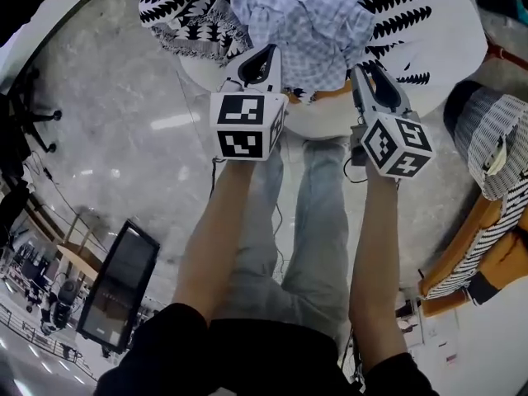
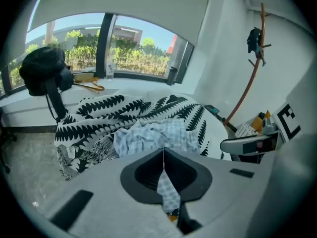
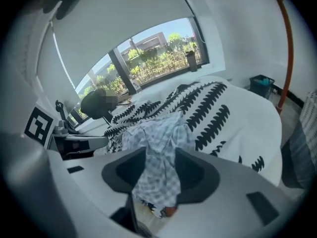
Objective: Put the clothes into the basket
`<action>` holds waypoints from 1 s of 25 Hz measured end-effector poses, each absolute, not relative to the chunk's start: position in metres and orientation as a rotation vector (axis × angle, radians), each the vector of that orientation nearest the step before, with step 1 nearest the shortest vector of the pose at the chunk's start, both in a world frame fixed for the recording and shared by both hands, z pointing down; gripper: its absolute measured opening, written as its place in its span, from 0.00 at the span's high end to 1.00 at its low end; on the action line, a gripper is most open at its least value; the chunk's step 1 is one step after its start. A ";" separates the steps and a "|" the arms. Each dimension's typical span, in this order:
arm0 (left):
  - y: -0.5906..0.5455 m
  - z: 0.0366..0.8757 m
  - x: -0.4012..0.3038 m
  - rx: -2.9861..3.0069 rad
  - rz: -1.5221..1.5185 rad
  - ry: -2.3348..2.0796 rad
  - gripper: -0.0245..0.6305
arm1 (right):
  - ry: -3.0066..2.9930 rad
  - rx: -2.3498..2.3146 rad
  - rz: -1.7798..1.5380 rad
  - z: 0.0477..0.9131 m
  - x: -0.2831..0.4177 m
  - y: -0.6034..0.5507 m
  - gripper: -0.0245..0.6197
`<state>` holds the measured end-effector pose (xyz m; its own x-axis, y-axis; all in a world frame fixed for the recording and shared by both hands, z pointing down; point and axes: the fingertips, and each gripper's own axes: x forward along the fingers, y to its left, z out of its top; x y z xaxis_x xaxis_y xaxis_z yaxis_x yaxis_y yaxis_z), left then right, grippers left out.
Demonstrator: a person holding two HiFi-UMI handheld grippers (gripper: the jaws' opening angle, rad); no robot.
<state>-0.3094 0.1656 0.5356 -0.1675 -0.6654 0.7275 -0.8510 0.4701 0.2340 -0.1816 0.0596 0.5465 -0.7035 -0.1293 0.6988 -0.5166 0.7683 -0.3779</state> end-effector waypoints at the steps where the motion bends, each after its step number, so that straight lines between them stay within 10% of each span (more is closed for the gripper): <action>1: 0.165 0.542 -0.311 1.283 0.298 -1.890 0.95 | -2.268 0.485 0.763 0.554 -0.184 0.062 0.64; 8: 0.158 0.611 -0.323 1.373 0.492 -1.705 0.60 | -2.170 0.571 0.763 0.618 -0.194 0.060 0.55; 25: 0.135 0.675 -0.339 1.369 0.508 -1.700 0.59 | -2.074 0.622 0.877 0.688 -0.222 0.060 0.58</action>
